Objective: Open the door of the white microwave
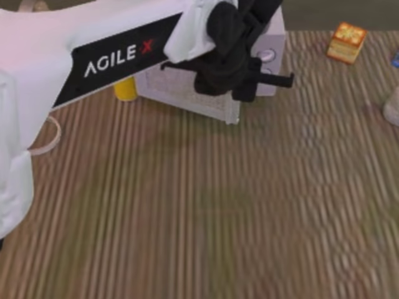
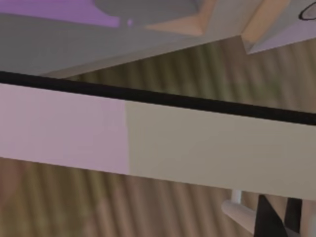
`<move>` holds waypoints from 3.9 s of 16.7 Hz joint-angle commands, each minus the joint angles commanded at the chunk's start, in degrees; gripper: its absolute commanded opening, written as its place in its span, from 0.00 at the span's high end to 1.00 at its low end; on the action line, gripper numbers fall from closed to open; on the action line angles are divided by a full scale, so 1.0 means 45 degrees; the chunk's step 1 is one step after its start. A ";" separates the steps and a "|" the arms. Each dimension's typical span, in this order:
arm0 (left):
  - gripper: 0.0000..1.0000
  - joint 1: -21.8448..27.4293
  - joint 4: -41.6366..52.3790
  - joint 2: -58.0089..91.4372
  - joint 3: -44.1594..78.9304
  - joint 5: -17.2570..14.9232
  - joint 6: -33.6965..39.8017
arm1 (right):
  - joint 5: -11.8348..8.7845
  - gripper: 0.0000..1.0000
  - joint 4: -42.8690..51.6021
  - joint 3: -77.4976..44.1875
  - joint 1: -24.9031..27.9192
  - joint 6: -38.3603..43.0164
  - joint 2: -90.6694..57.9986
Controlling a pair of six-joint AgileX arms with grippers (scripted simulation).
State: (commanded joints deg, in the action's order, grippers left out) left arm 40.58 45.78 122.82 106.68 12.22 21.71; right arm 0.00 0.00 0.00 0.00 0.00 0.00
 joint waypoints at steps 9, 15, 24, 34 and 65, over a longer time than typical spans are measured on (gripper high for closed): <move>1.00 0.0000 0.0000 0.0000 0.0000 0.0000 0.0000 | 0.0000 0.00 0.0000 0.0000 0.0000 0.0000 0.0000; 1.00 0.0000 0.0000 0.0000 0.0000 0.0000 0.0000 | 0.0000 0.00 0.0000 0.0000 0.0000 0.0000 0.0000; 1.00 -0.0209 -0.0900 -0.1182 -0.1836 -0.0713 -0.1353 | 0.0000 0.00 0.0000 0.0000 0.0000 0.0000 0.0000; 1.00 -0.0215 -0.0926 -0.1216 -0.1885 -0.0737 -0.1395 | 0.0000 0.00 0.0000 0.0000 0.0000 0.0000 0.0000; 1.00 -0.0540 -0.1634 -0.2346 -0.3538 -0.1593 -0.2927 | 0.0000 0.00 0.0000 0.0000 0.0000 0.0000 0.0000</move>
State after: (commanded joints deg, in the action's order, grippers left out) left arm 38.15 38.43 112.26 90.76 5.05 8.54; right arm 0.00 0.00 0.00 0.00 0.00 0.00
